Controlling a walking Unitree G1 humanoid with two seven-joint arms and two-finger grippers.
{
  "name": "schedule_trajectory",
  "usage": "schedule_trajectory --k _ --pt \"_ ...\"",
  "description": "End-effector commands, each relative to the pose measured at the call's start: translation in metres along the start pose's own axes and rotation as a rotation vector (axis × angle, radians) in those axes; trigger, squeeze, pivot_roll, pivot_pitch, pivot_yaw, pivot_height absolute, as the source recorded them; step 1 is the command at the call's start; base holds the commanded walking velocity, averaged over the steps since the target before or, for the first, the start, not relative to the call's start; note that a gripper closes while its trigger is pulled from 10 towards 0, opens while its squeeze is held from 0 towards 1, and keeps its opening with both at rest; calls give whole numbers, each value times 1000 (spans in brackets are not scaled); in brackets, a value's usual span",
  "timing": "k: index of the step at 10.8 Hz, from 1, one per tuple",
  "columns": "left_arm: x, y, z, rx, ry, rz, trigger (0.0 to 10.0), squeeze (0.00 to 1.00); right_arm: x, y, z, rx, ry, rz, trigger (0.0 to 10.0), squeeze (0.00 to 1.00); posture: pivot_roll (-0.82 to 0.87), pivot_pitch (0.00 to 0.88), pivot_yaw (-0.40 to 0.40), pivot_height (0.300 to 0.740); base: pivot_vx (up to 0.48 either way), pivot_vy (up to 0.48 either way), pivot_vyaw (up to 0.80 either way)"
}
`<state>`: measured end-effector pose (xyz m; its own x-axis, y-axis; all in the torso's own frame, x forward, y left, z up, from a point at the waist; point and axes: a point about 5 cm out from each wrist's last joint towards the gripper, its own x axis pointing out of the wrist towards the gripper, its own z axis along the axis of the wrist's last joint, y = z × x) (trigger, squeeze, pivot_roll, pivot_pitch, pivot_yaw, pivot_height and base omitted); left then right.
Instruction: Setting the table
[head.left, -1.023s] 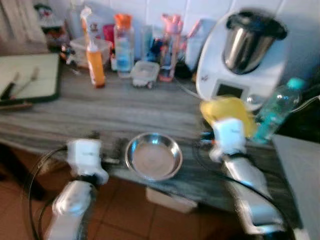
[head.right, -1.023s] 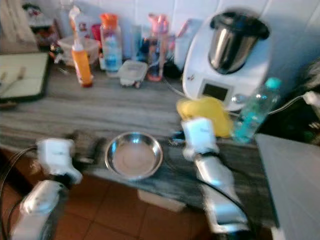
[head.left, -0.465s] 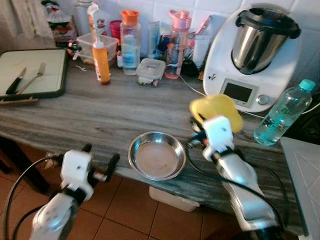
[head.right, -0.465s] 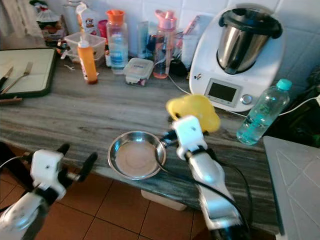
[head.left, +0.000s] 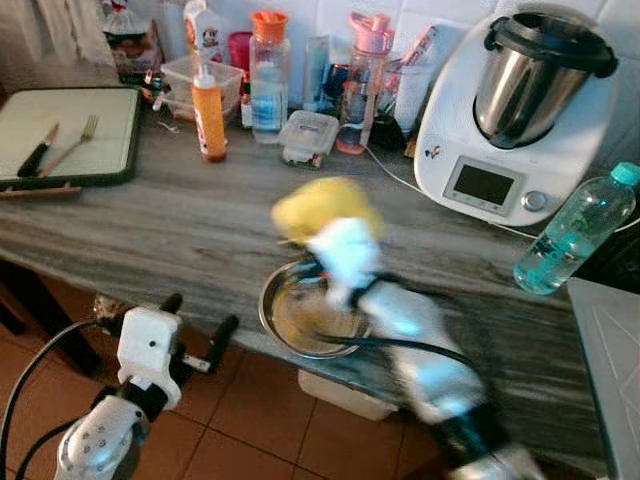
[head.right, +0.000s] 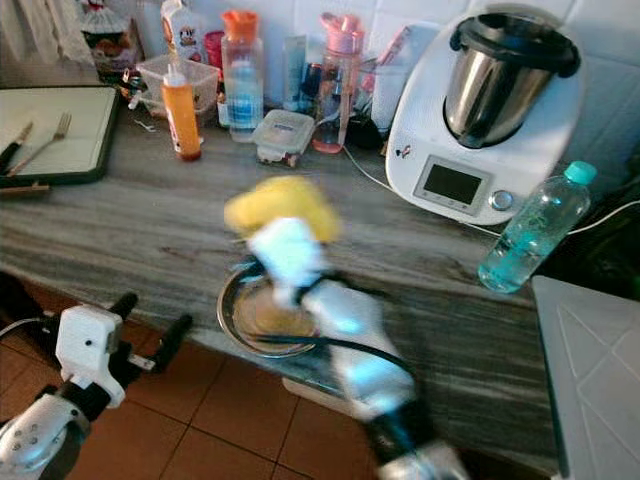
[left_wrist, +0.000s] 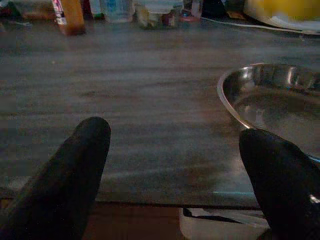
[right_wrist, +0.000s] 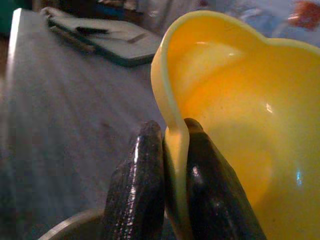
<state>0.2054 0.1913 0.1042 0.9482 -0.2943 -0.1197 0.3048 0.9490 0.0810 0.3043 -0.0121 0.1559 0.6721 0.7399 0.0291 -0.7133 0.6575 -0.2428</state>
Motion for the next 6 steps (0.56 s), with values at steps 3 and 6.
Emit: schedule_trajectory --k 3,6 --pt "-2 -8 3 -18 0 -23 10000 0 29 8 8 -40 1 48 10000 0 231 45 -129 740 0 0 0" --pt "-6 -9 1 -25 16 -31 10000 0 49 4 4 -39 74 14 10000 0 241 56 -132 740 0 0 0"
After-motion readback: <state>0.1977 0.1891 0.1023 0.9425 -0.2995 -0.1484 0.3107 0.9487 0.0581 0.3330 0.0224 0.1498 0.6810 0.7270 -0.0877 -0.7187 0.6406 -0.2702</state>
